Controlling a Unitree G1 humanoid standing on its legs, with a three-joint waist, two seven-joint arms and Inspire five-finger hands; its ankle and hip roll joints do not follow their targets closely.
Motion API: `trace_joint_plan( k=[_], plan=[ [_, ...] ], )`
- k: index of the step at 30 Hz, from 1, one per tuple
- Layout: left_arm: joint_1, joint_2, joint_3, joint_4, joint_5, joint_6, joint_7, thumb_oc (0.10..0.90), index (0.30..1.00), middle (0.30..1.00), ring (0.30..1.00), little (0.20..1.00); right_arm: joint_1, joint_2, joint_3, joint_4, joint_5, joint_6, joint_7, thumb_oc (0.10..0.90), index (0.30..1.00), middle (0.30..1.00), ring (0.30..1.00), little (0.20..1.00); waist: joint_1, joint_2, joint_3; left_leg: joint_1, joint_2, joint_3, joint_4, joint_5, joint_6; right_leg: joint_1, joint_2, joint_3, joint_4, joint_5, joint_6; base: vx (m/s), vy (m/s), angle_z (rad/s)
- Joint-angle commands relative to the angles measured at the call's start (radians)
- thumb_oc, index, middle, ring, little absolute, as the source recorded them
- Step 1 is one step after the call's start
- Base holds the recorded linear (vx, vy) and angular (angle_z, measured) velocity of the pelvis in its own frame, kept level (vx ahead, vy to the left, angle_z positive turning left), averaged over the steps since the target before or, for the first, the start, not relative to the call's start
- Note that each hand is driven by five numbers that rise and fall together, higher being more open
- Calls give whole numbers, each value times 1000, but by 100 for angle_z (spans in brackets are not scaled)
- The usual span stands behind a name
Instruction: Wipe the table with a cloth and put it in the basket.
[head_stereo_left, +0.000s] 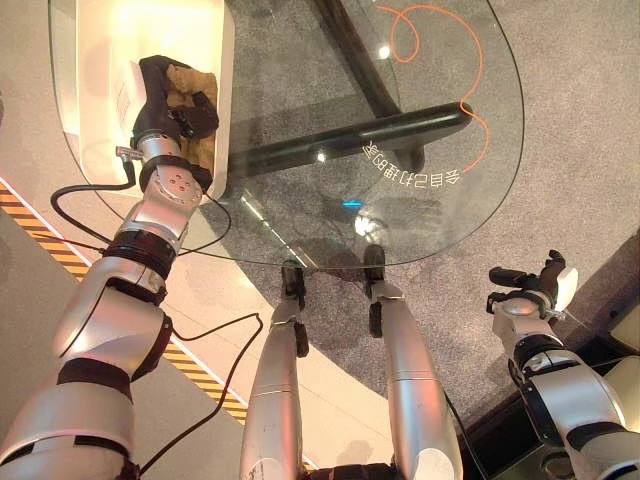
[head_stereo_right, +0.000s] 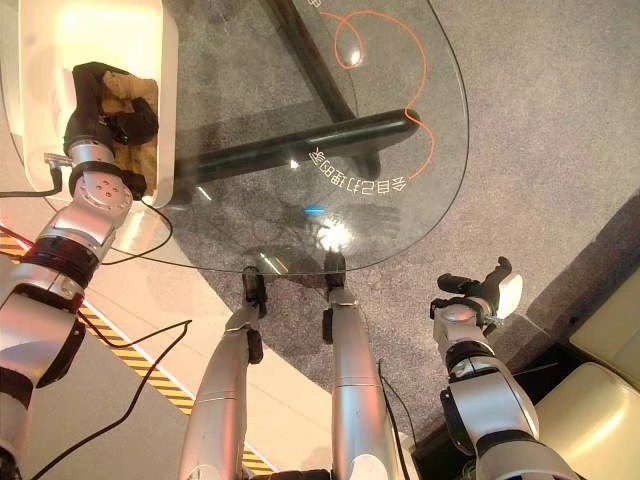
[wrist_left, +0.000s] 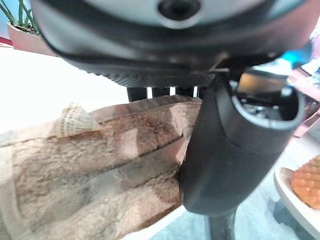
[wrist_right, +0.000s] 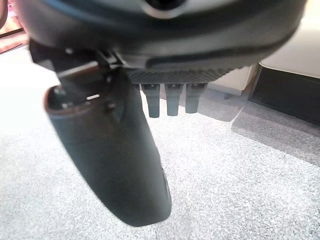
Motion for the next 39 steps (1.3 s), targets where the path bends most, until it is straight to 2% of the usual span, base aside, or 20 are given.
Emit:
trace_joint_plan(
  k=[1,15,26,30,34,39],
  plan=[
    [-149,97,36,25,34,-16,61,800,900,900,900,900,30,-59,18,19,-5,-4,-30,800,900,900,900,900,4,9,-29,-9,-40,69,54,-43,37,56,54,-41,-59,-16,22,0,0,0],
    [-155,96,32,52,15,-2,61,800,900,900,900,900,43,-56,19,24,3,-18,-31,800,900,900,900,900,2,4,-29,-10,-42,68,57,-43,39,56,52,-43,-61,-10,23,0,0,0],
    [-155,101,38,49,4,-20,96,800,900,900,900,900,50,-47,21,18,4,-18,-30,800,900,900,900,900,3,2,-29,-2,-43,65,49,-40,41,62,53,-41,-64,-6,23,0,0,0],
    [-137,105,53,31,6,-33,113,800,900,900,900,900,69,-35,17,18,-3,-19,-23,800,900,900,900,900,4,2,-29,26,-45,56,31,-36,40,86,55,-35,-76,-1,27,6,-7,1],
    [-104,119,79,11,-4,-62,134,800,900,900,900,900,88,-28,20,20,-2,-8,-12,800,900,900,900,900,7,5,-29,96,-49,50,-41,-3,34,156,61,-25,-128,19,36,17,-2,-1],
    [-77,153,101,-1,-16,-65,152,800,900,900,900,900,122,-27,9,26,-9,-6,10,800,900,900,900,900,11,3,-29,183,-51,42,-101,19,28,244,60,-23,-179,32,44,32,-15,-2]
  ],
)
